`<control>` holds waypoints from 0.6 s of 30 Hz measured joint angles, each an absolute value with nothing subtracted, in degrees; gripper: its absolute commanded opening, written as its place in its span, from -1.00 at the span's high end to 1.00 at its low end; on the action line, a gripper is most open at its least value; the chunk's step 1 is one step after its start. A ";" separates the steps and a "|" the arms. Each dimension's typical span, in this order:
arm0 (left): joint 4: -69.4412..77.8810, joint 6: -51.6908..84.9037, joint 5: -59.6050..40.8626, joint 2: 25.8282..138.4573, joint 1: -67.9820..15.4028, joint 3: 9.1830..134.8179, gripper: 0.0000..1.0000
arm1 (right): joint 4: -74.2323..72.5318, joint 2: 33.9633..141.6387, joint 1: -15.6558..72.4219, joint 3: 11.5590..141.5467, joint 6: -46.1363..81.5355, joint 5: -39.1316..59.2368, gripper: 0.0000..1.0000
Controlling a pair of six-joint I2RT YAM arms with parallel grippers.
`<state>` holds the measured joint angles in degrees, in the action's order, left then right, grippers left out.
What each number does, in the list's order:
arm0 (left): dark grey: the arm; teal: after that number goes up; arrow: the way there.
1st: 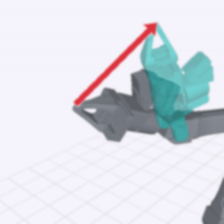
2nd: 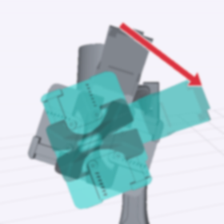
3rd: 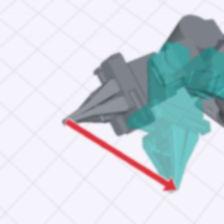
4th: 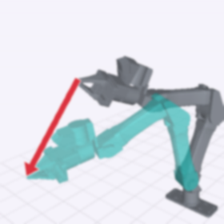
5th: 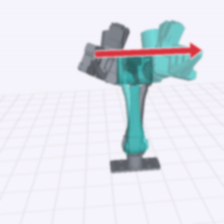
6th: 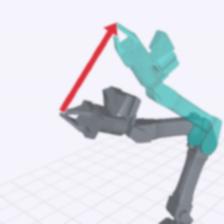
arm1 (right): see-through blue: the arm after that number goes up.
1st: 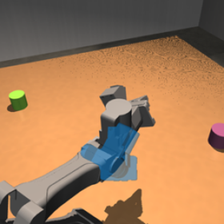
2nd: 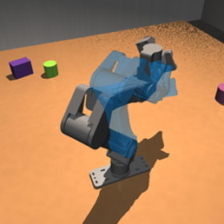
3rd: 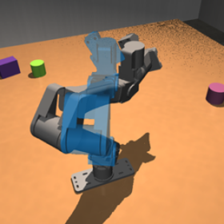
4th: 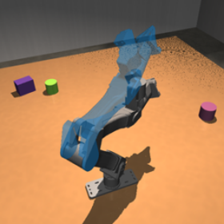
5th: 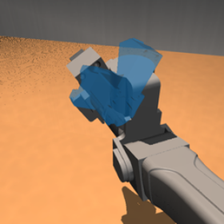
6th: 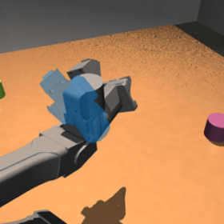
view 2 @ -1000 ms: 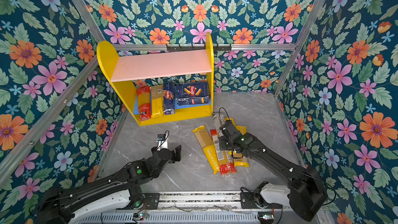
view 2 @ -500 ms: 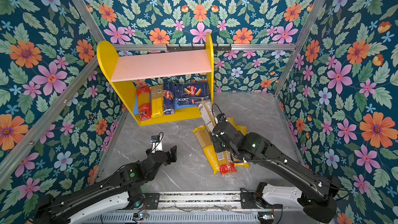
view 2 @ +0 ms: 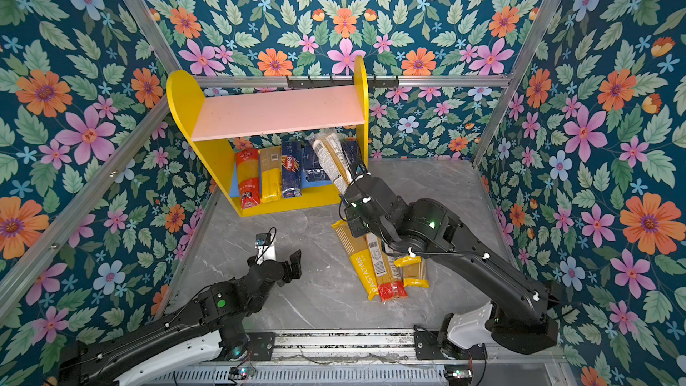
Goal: Place and organize the pasta boxes and bags onto the shelf
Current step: 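Carry the white-labelled bag upright with the right gripper up to the pink shelf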
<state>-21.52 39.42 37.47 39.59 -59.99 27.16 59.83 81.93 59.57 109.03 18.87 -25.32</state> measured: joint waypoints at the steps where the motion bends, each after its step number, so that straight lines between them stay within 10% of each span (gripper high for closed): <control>1: -21.54 38.92 37.65 39.92 -59.99 27.49 -1.00 | 60.12 83.50 59.57 111.85 17.65 -25.93 0.49; 12: -21.85 35.97 39.79 42.94 -59.99 30.09 -1.00 | 65.71 111.72 51.22 156.07 3.01 -29.76 0.42; 18: -21.96 35.79 40.62 43.24 -59.99 30.44 -1.00 | 62.65 114.48 46.72 158.01 -2.07 -28.51 0.41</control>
